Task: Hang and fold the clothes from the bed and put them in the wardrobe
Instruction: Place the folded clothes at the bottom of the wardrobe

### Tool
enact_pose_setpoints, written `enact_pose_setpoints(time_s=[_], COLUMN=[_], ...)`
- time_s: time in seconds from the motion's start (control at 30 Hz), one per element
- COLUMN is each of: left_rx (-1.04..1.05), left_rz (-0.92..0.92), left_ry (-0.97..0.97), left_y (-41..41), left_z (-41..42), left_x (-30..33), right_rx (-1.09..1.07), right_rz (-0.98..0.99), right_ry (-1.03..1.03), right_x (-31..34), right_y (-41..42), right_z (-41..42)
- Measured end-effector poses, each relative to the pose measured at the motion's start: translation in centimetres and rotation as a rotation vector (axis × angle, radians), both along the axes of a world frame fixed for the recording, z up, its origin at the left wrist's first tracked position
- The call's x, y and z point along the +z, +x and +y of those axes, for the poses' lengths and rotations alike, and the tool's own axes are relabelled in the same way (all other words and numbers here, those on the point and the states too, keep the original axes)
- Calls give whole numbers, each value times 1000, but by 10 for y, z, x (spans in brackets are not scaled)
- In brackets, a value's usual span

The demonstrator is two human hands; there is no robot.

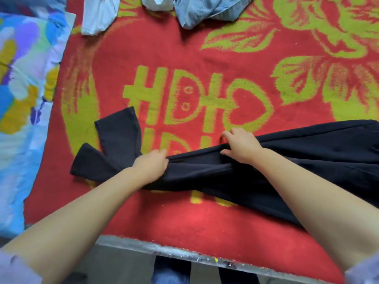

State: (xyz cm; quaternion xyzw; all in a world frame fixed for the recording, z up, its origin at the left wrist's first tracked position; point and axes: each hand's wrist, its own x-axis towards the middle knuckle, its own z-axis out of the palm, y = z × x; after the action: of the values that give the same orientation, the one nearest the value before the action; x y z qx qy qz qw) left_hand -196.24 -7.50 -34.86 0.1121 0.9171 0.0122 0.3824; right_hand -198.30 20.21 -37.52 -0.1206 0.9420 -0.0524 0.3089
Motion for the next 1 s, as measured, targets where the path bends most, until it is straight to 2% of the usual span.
enact_pose_setpoints(time_s=[0.07, 0.13, 0.17, 0.23, 0.33, 0.37, 0.43, 0.53, 0.6, 0.67, 0.73, 0.8, 0.83, 0.9, 0.93, 1.0], left_rx=[-120, -305, -366, -442, -498, -492, -428, -311, -320, -166, -75, -172, -219, -173, -154, -186], left_rz=[159, 117, 71, -43, -207, -235, -170, 102, 133, -51, -326, -548, -586, -511, -384, 4], left_ry=[-236, -408, -478, -583, -673, -682, -631, -401, -235, -56, -9, -149, -227, -310, -326, -384], left_y=[-18, -35, -41, -47, -39, -36, -38, -53, -63, -69, -70, -76, -83, -111, -129, -167], left_z=[-13, -23, -26, -33, -42, -44, -48, -53, -56, -58, -61, -68, -75, -87, -92, -96], left_x=[-3, -3, -3, -4, -2, -2, -4, -5, -15, -19, -19, -6, 2, 24, 35, 55], right_rx=[106, 138, 101, -128, -657, -712, -631, -500, -500, -525, -515, -523, -519, -512, -509, -498], right_rz=[-75, -124, -79, 140, 386, 384, 280, 115, 59, -5, -104, -282, -385, -475, -419, -153], right_ry=[6, -30, -62, -105, -195, -174, -48, 25, -35, -140, -236, -276, -271, -247, -241, -225], right_x=[-4, -7, -7, -4, 4, 4, 3, 1, 0, 7, 18, 36, 46, 59, 60, 49], right_y=[5, 11, 12, 8, -6, -10, -19, -31, -38, -43, -45, -50, -54, -62, -67, -77], right_z=[-25, -41, -42, -37, -24, -24, -29, -37, -35, -30, -22, -8, -3, -2, -6, -19])
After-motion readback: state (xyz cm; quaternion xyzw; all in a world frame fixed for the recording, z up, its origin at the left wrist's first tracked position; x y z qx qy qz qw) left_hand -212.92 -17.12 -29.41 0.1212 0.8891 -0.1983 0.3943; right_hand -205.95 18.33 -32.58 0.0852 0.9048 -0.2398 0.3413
